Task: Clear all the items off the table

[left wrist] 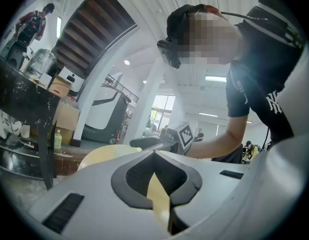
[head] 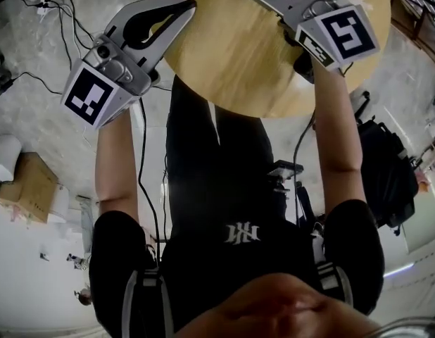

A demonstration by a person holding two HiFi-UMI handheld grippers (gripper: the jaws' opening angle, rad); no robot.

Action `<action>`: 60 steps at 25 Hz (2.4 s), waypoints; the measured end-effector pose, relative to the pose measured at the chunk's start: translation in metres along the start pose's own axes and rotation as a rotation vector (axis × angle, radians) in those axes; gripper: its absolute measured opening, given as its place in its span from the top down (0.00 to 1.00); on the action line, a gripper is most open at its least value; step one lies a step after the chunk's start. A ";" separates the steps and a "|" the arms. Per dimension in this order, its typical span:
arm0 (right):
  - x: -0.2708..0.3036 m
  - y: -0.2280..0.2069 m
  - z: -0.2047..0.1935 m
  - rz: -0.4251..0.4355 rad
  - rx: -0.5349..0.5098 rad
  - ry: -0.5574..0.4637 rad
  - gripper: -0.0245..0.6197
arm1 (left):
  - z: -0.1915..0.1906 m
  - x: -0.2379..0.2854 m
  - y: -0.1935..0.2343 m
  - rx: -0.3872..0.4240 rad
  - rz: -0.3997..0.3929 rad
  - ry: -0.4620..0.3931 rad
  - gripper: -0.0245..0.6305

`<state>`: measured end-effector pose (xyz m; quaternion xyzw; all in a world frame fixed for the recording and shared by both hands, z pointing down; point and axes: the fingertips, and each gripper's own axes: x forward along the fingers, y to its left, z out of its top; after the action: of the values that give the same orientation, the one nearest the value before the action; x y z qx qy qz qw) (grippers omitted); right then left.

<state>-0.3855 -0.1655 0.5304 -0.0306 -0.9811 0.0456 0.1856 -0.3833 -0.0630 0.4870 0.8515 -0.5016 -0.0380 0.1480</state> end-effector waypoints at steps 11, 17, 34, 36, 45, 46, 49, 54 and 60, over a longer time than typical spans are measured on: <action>0.035 -0.002 -0.022 0.010 -0.042 0.084 0.25 | -0.020 -0.012 -0.004 0.001 0.003 0.037 0.94; 0.035 0.001 -0.028 0.011 -0.056 0.099 0.32 | -0.029 -0.021 -0.004 -0.023 0.011 0.040 0.94; 0.018 0.025 0.010 0.005 -0.097 0.076 0.48 | -0.016 -0.040 -0.017 -0.067 0.067 0.021 0.94; 0.009 0.037 0.030 0.012 -0.103 0.059 0.48 | 0.000 -0.046 -0.021 -0.057 0.086 0.011 0.94; -0.046 0.072 0.165 0.029 -0.147 -0.064 0.48 | 0.116 -0.083 -0.051 -0.005 0.246 -0.068 0.94; -0.048 0.075 0.184 0.023 -0.162 -0.083 0.48 | 0.131 -0.091 -0.052 0.007 0.255 -0.077 0.94; -0.050 0.091 0.236 0.000 -0.201 -0.119 0.49 | 0.166 -0.120 -0.055 0.022 0.255 -0.116 0.94; -0.035 0.110 0.315 -0.066 -0.268 -0.174 0.49 | 0.219 -0.169 -0.039 0.094 0.266 -0.146 0.94; -0.022 0.126 0.378 -0.119 -0.319 -0.217 0.49 | 0.275 -0.204 -0.023 0.166 0.225 -0.182 0.94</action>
<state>-0.4982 -0.0716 0.1591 0.0035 -0.9902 -0.1182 0.0742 -0.5230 0.0657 0.2013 0.7922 -0.6067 -0.0566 0.0345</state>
